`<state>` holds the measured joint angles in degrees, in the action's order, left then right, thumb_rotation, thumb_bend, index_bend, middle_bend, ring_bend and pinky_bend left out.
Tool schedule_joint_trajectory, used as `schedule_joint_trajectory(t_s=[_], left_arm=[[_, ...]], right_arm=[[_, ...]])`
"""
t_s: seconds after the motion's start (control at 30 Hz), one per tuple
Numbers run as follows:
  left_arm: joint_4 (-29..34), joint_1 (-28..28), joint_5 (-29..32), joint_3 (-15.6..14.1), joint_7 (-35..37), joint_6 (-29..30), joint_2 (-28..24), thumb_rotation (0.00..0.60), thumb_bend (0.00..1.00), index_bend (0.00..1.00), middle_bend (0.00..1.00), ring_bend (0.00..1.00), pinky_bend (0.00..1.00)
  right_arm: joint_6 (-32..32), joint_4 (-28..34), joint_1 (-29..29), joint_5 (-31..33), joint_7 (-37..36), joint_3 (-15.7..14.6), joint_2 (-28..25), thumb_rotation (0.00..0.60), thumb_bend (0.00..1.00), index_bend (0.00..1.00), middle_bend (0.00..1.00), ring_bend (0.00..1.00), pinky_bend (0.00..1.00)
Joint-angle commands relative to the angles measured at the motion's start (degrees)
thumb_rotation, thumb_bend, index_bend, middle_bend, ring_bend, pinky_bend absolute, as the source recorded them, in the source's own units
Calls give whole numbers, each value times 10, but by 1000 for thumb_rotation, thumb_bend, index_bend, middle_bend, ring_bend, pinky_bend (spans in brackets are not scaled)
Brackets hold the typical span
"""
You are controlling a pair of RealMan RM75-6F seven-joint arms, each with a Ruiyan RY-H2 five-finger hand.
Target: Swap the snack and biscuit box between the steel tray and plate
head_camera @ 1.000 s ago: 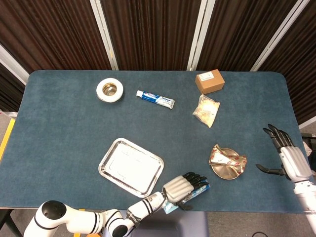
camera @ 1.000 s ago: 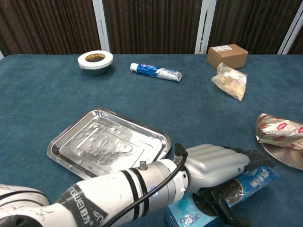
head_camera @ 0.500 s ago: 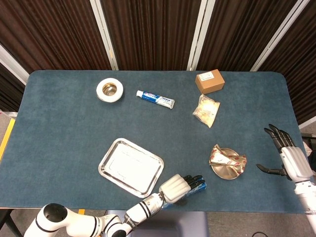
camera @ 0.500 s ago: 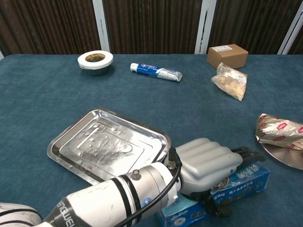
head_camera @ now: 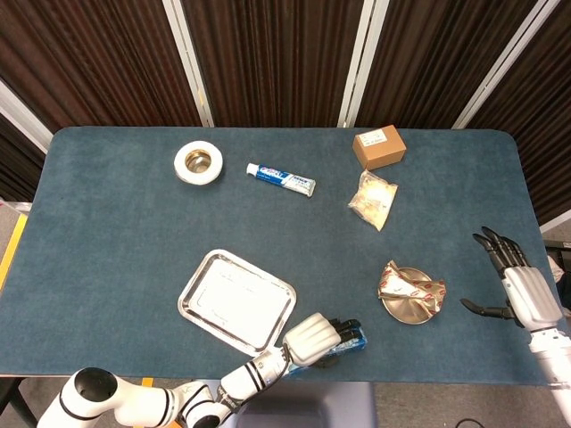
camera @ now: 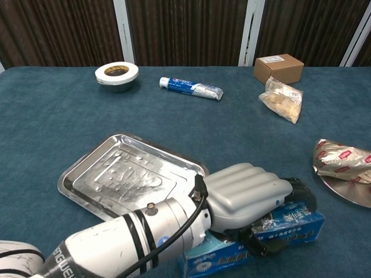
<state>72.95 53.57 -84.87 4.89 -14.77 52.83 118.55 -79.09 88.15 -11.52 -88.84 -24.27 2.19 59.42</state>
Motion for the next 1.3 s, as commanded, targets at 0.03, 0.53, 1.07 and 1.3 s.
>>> schedule_joint_trajectory(t_s=[0.03,0.53,1.07,1.3], left_arm=[[6,0,-20,-5,16,11,-12,600,623,537,651,770,1000],[-36,31,-138,0,167,73,-191,600,623,546,655,777,1000],[-287,-5,-208,-101,441,189,-159,600,512,442,532,600,962],[-319,-29,-206,-128,444,187,-152,600,405,131,199,117,202]], right_arm=[[2,0,-1,0,1,0,0,580,245,0,0,0,0],[-2,13,4,-16,10,-9,-6,581,245,0,0,0,0],[-11,41,11,-39,78,-22,8,581,245,0,0,0,0],[-5,44,9,-44,104,-26,16,580,245,0,0,0,0]])
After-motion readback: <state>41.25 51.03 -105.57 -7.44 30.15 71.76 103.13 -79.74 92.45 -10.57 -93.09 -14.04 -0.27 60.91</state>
